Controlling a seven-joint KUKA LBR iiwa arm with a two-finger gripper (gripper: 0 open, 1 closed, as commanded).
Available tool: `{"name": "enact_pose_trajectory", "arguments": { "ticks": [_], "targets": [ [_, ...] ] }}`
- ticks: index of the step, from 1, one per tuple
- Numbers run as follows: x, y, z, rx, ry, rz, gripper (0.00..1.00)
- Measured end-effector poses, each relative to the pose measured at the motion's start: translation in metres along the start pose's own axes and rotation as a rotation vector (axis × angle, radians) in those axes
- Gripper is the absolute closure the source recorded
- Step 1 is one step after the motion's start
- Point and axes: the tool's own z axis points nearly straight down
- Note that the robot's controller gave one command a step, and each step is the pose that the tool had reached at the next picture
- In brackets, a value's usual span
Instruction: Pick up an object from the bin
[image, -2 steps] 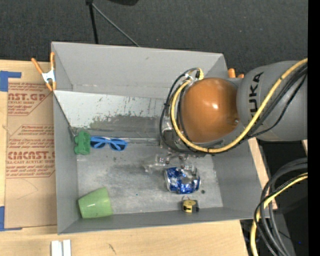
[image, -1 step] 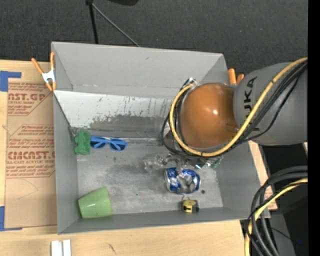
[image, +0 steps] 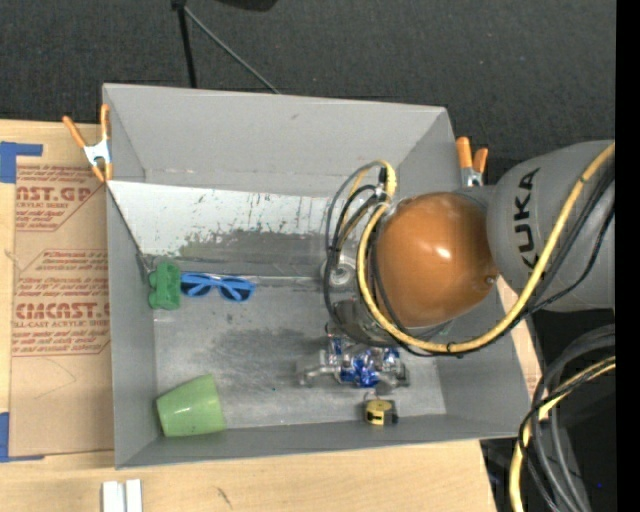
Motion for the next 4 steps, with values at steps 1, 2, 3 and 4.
{"name": "enact_pose_trajectory", "arguments": {
  "ticks": [1,2,3,4],
  "targets": [
    [-0.011,-0.059,0.041,0.001,-0.001,-0.113,0.0],
    [-0.009,-0.057,0.047,0.0,0.0,-0.53,0.0],
    [-0.015,-0.085,0.049,0.002,-0.001,-0.531,0.0],
    [-0.018,-0.103,0.047,0.002,-0.001,-0.544,0.0]
  ]
}}
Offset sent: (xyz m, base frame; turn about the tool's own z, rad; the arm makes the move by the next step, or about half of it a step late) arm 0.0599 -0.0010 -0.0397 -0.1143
